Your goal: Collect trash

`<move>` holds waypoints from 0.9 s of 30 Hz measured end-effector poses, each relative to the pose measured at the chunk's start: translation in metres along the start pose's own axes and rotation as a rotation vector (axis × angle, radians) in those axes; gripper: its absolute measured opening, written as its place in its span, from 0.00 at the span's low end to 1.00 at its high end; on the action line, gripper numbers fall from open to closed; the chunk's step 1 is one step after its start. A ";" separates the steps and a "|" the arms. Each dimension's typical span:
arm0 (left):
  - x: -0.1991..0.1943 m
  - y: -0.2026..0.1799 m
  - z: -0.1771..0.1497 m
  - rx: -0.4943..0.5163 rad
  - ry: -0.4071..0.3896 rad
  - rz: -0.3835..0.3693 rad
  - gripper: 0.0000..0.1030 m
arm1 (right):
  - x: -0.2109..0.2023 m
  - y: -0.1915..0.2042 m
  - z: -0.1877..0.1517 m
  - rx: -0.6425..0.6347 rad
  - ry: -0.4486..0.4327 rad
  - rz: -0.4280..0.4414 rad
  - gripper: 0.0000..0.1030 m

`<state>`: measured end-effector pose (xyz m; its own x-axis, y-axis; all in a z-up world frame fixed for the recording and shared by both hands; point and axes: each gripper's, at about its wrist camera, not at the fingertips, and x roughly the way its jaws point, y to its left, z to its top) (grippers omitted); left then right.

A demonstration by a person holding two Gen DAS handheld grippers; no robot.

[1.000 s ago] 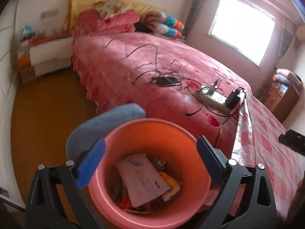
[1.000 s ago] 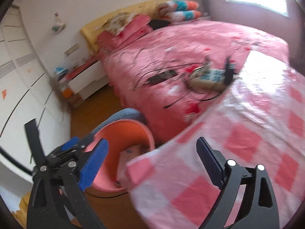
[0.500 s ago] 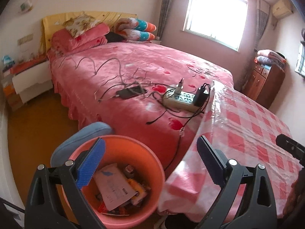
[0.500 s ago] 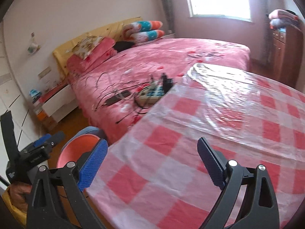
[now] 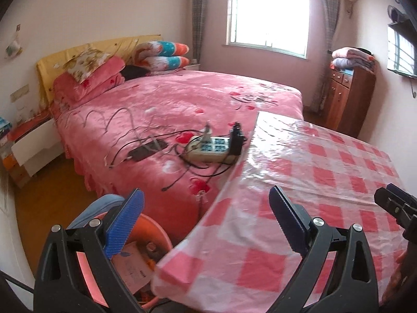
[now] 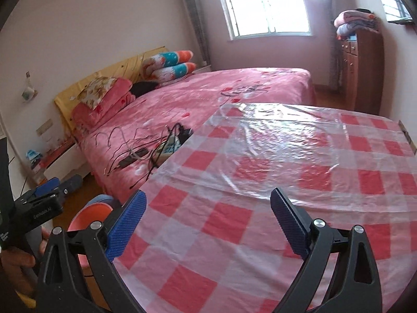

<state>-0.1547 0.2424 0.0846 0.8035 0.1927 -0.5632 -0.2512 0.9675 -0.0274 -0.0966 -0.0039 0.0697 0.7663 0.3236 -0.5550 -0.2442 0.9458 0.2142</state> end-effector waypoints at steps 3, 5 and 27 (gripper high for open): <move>-0.002 -0.017 0.004 0.013 -0.006 -0.024 0.94 | -0.008 -0.010 0.002 0.007 -0.027 -0.021 0.92; -0.002 -0.027 0.006 0.024 -0.007 -0.035 0.94 | -0.014 -0.017 0.002 0.014 -0.041 -0.032 0.92; -0.007 -0.128 0.015 0.118 -0.020 -0.168 0.94 | -0.054 -0.085 0.005 0.063 -0.135 -0.181 0.92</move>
<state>-0.1200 0.1201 0.1043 0.8395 0.0292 -0.5425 -0.0491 0.9985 -0.0222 -0.1145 -0.1015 0.0854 0.8678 0.1376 -0.4775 -0.0610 0.9831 0.1726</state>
